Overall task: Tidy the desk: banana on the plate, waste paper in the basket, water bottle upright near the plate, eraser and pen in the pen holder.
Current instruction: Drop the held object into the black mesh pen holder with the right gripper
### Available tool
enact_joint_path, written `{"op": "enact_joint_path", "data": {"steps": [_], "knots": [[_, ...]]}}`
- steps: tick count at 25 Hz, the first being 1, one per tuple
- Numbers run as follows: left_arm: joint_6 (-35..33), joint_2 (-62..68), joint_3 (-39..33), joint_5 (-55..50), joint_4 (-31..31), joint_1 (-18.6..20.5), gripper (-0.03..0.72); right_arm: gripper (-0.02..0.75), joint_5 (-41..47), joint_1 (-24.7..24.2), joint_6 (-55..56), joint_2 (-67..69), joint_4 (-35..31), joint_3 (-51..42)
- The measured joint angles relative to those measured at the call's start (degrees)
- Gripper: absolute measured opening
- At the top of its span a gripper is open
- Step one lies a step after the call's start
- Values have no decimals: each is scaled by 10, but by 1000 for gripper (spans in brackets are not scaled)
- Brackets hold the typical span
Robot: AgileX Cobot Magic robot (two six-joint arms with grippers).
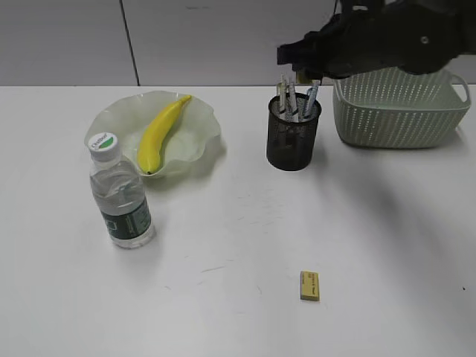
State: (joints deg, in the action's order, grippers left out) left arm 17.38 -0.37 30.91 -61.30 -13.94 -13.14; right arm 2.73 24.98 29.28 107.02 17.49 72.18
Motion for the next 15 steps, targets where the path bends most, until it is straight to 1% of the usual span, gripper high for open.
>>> {"op": "enact_joint_path", "data": {"steps": [2, 3, 4, 6, 7, 8, 9, 10, 12, 15], "knots": [[0, 0, 0, 0, 0, 0, 312, 212, 15, 0, 0, 29, 6, 27], [0, 0, 0, 0, 0, 0, 304, 243, 21, 0, 0, 40, 8, 37], [0, 0, 0, 0, 0, 0, 294, 285, 24, 0, 0, 46, 13, 42], [0, 0, 0, 0, 0, 0, 276, 421, 30, 0, 0, 48, 26, 45], [0, 0, 0, 0, 0, 0, 265, 471, 34, 0, 0, 45, 34, 47], [0, 0, 0, 0, 0, 0, 253, 515, 46, 0, 0, 41, 43, 47], [0, 0, 0, 0, 0, 0, 246, 538, 58, 0, -1, 32, 52, 47], [0, 0, 0, 0, 0, 0, 242, 549, 72, 0, -1, 19, 64, 44], [0, 0, 0, 0, 0, 0, 238, 545, 104, 0, -2, -20, 91, 26], [0, 0, 0, 0, 0, 0, 236, 496, 145, 0, -18, -123, 110, -55]]}}
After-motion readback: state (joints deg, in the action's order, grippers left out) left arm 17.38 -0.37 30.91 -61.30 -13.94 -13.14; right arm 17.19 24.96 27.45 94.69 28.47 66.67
